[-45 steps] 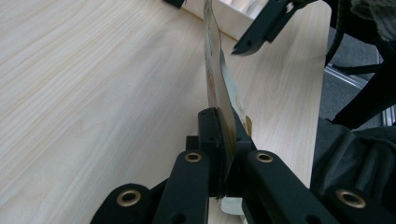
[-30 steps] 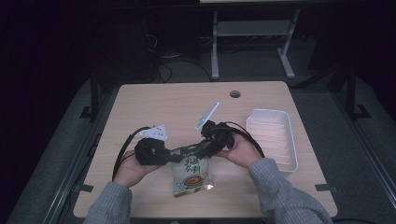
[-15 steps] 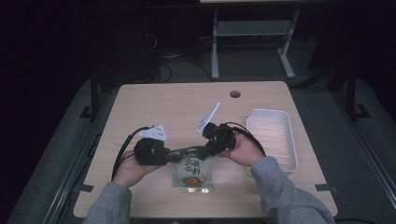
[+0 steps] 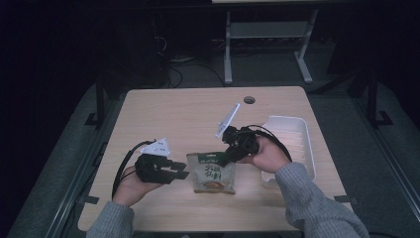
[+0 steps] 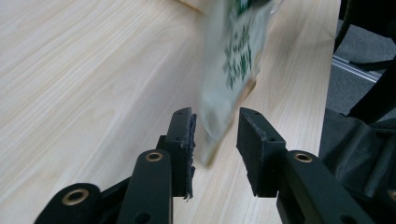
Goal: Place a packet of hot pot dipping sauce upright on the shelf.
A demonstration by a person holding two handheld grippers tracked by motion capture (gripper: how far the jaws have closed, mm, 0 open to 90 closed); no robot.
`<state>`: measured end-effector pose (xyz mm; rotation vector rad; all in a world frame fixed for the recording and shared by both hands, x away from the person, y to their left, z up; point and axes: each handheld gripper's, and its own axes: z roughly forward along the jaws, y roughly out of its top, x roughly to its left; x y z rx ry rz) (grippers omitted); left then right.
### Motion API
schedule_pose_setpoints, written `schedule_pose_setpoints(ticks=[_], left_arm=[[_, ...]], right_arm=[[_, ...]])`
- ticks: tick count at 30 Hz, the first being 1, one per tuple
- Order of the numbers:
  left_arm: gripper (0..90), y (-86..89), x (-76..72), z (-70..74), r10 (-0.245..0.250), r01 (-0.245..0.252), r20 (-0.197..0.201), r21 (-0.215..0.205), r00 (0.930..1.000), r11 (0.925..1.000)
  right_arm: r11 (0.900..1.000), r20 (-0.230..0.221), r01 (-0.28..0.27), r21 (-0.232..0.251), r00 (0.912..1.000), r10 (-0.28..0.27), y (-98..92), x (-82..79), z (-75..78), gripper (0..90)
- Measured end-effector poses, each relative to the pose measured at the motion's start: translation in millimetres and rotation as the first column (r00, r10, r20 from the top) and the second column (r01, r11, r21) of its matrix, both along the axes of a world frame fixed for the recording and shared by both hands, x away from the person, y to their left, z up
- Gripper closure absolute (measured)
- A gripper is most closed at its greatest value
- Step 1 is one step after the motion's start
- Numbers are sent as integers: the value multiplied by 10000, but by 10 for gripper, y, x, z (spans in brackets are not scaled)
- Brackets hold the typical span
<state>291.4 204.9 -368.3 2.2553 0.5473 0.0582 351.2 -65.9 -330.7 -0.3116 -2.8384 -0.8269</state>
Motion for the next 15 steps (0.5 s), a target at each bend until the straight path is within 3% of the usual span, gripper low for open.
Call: schedule_pose_setpoints(ticks=[15], left_arm=[[615,119,-79,-285,414,-396,-347,521,9985,9979]], right_arm=[[9985,452,226,-495,9988,-204,-148,84,229,894]])
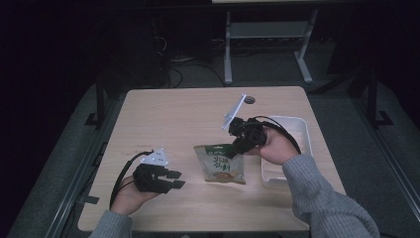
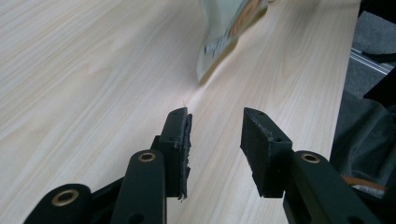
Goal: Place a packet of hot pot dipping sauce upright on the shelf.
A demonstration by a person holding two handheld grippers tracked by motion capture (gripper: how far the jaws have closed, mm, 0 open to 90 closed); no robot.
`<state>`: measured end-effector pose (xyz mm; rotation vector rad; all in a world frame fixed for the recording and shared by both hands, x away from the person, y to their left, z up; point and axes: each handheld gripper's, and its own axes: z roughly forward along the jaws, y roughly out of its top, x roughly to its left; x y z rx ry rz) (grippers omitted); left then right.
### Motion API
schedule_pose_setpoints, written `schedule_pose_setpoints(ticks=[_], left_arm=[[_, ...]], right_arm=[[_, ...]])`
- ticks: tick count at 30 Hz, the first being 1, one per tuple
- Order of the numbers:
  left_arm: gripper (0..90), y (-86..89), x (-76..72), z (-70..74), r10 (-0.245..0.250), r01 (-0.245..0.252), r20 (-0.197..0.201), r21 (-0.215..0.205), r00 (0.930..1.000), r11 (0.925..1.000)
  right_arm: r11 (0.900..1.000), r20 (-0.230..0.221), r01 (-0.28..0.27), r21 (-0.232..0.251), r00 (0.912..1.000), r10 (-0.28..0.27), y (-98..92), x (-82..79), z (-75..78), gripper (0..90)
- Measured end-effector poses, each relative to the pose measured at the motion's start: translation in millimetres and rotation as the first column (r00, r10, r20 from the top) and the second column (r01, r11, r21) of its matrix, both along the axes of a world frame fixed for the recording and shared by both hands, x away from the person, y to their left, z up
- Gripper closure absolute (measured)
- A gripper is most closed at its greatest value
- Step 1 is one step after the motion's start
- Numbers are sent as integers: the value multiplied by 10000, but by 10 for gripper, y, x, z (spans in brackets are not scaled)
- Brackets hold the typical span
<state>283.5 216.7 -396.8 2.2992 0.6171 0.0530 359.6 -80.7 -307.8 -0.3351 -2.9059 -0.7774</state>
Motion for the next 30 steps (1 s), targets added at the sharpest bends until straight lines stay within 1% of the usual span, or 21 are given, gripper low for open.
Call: schedule_pose_setpoints(ticks=[3,4,8,12,16,19,25,30], left_arm=[[610,23,4,-40,122,-122,-82,-29,9999,9999],[608,29,7,-49,128,-128,-90,42,9999,9999],[596,40,17,-79,236,-235,-156,12,9996,9997],[590,51,25,-95,290,-290,-208,13,9994,9996],[586,71,31,-100,360,-362,-200,-66,9991,9993],[581,81,40,-106,424,-428,-287,-124,9987,9990],[575,81,59,-122,417,-422,-345,-136,9985,9990],[574,89,62,-125,433,-439,-366,-169,9984,9989]], right_arm=[[10000,192,-3,38,9998,2,-41,19,82,894],[10000,255,-22,48,9997,21,-54,25,110,894],[10000,335,-25,-31,9994,26,-99,47,203,894],[9999,379,-43,-124,9993,47,-129,70,256,895],[9999,410,-101,-93,9991,105,-174,107,306,895],[9999,422,-85,-53,9991,87,-222,142,331,896],[10000,664,-81,-46,9978,84,-304,178,396,897],[9999,783,29,112,9969,-38,-390,213,441,897]])
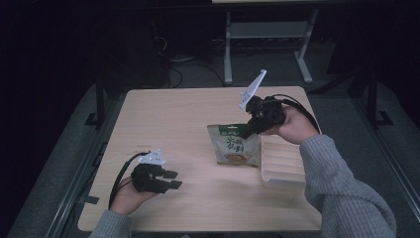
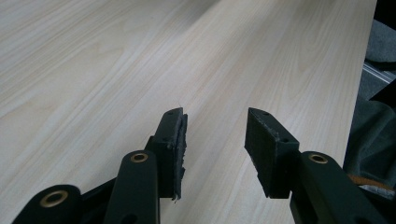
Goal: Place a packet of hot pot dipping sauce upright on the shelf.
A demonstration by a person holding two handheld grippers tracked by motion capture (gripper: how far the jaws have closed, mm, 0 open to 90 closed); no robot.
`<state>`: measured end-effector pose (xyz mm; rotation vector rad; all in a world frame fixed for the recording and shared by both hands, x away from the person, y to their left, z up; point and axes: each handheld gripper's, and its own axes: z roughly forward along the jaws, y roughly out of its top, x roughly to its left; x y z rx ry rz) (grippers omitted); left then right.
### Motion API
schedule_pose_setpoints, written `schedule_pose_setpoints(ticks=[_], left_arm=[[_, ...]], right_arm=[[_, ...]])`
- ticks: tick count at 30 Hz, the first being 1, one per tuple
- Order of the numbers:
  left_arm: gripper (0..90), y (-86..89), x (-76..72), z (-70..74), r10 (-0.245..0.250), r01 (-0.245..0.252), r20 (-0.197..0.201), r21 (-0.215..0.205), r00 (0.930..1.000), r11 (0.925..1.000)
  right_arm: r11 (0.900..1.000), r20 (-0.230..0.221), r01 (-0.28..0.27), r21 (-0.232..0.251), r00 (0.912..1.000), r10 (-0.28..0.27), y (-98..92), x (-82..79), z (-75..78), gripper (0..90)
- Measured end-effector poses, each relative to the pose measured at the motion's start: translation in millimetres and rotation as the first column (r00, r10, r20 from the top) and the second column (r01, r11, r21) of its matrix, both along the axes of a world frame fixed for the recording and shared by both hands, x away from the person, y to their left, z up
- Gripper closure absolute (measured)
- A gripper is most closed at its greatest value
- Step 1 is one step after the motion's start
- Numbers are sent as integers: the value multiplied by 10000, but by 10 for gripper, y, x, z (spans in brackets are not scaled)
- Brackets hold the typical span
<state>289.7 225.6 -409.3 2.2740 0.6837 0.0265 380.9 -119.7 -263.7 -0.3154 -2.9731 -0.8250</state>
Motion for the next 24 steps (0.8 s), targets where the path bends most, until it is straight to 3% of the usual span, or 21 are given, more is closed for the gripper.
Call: schedule_pose_setpoints(ticks=[12,16,24], left_arm=[[560,32,16,-23,84,-84,-89,-6,9999,10000],[557,42,21,-37,114,-114,-146,3,9998,9999],[552,57,34,-57,159,-160,-196,-16,9997,9999]], right_arm=[[9986,257,477,-230,9986,-471,-256,118,130,897],[9974,471,674,-246,9967,-662,-401,161,195,897],[9876,707,1339,-818,9892,-1282,-765,245,243,896]])
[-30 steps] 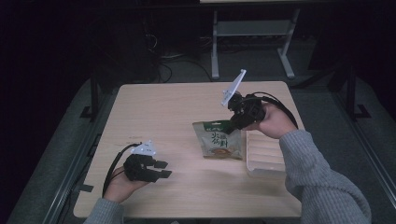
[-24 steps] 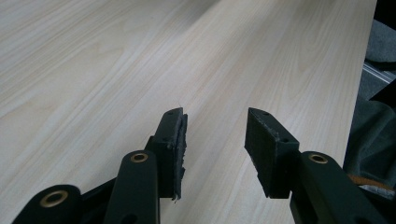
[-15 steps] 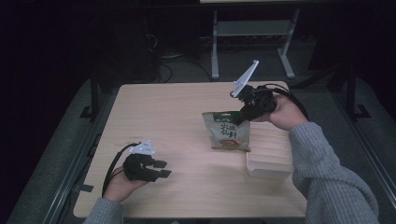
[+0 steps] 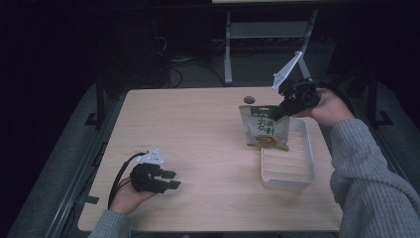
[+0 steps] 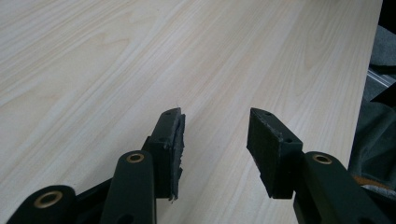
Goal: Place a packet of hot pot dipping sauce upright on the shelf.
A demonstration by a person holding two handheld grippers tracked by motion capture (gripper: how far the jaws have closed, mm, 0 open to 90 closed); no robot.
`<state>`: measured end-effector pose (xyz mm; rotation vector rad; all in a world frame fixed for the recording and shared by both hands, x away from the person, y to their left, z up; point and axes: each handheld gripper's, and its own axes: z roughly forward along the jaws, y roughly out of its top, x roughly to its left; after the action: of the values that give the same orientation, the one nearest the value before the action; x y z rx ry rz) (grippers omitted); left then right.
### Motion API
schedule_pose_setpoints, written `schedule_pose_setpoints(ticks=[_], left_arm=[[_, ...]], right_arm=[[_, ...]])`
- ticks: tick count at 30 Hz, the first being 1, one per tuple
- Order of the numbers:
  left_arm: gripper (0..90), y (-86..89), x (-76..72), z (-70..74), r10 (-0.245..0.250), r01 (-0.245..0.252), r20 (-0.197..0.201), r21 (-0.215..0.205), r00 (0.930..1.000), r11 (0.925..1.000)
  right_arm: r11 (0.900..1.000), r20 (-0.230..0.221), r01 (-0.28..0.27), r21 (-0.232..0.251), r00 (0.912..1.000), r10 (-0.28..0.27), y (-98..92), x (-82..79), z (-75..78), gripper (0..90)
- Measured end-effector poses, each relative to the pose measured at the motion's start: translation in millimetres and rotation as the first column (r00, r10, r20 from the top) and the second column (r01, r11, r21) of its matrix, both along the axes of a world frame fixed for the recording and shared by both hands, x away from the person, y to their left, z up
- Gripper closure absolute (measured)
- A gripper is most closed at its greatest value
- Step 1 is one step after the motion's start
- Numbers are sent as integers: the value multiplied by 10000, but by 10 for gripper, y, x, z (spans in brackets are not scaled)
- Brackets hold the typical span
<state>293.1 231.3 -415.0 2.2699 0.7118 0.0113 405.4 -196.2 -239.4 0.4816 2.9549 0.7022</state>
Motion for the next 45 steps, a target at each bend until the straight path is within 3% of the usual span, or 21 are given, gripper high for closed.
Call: schedule_pose_setpoints(ticks=[8,14,29,45], left_arm=[[548,16,7,-17,107,-107,-77,-49,9999,9999],[546,26,15,-24,130,-131,-80,-156,9999,9998],[542,48,24,-39,194,-198,-160,-215,9997,9996],[540,51,21,-50,223,-229,-240,-256,9995,9994]], right_arm=[[9974,93,568,-442,9984,-564,-257,44,-27,896],[9931,212,780,-879,9969,-764,-346,56,-64,896],[9910,392,859,-1027,9958,-822,-325,115,-315,895],[9896,79,1233,-737,9924,-1230,-425,97,-561,890]])
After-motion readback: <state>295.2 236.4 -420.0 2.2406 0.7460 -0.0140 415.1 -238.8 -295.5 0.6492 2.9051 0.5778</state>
